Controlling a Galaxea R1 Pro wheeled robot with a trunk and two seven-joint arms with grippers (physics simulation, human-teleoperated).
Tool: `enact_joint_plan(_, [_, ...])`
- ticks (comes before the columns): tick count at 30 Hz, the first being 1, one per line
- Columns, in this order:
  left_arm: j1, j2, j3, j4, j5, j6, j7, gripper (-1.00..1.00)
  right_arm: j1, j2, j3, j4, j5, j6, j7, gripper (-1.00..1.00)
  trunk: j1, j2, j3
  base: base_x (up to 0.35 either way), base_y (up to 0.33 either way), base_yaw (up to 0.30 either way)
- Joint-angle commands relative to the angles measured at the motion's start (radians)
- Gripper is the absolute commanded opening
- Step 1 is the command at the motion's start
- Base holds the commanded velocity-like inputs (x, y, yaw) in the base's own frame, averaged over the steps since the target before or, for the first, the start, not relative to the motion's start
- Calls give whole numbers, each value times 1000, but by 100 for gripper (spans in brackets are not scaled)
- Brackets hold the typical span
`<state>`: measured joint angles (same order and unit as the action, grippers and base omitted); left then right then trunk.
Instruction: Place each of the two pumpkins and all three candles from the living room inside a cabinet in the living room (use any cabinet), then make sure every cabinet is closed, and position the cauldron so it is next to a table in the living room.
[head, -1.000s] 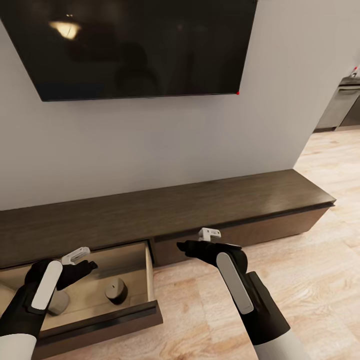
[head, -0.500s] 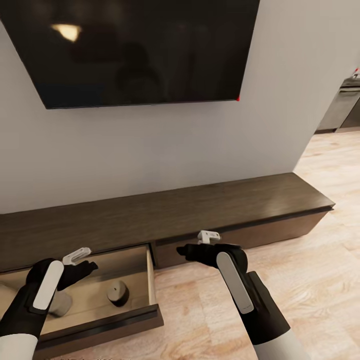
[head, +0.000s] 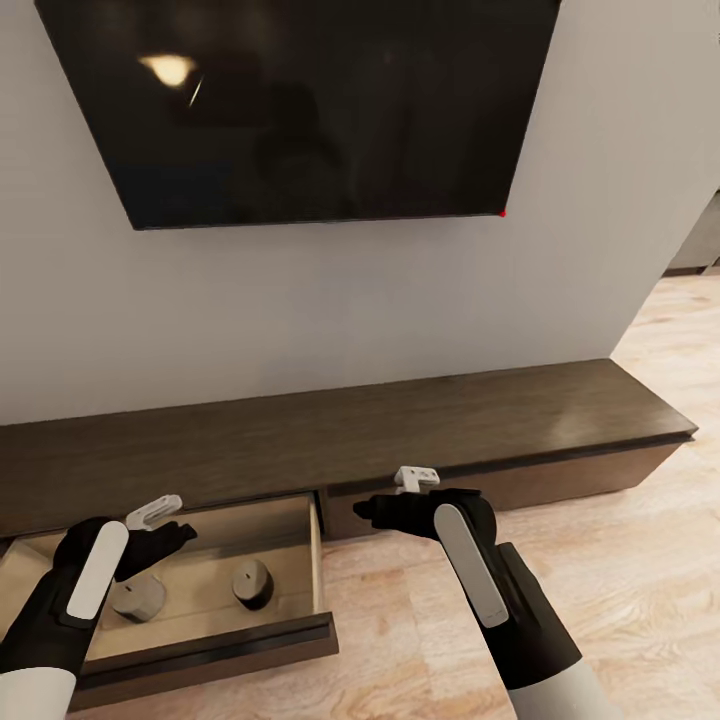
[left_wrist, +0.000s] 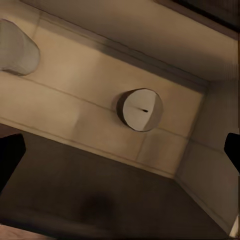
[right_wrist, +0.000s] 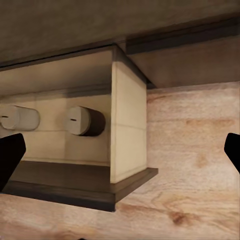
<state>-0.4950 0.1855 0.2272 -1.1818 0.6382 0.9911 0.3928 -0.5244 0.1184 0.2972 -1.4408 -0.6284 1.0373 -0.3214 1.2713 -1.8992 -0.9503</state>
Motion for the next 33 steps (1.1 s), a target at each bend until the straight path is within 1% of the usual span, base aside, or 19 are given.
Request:
enact_joint_plan(1, [0, 0, 0, -1, 10, 3, 9, 100, -1, -1, 0, -1, -10, 2, -10, 100, -4, 7, 2, -34, 0, 3])
enact_joint_plan(10, [0, 1, 1, -1, 10, 3, 9, 100, 0, -2, 0, -1, -10, 2, -8, 100, -39, 70, 31, -138, 0, 1])
enact_joint_plan(20, [0, 1, 0, -1, 11, 3, 9, 100, -1, 0, 0, -1, -11, 0, -7, 100, -77, 140, 62, -9, 0, 0])
enact_joint_plan(21, [0, 1, 0, -1, 11, 3, 9, 100, 0, 5, 2, 1, -11, 0, -6, 100, -81, 147, 65, 0, 0, 0])
enact_joint_plan(27, [0, 0, 0, -2, 11, 3, 9, 100, -1, 0, 1, -1, -11, 0, -5, 100, -104, 189, 84, 0, 0, 0])
enact_joint_plan(33, [0, 0, 0, -2, 10, 3, 9, 100, 0, 5, 2, -2, -11, 0, -5, 100, -127, 231, 103, 0, 0, 0])
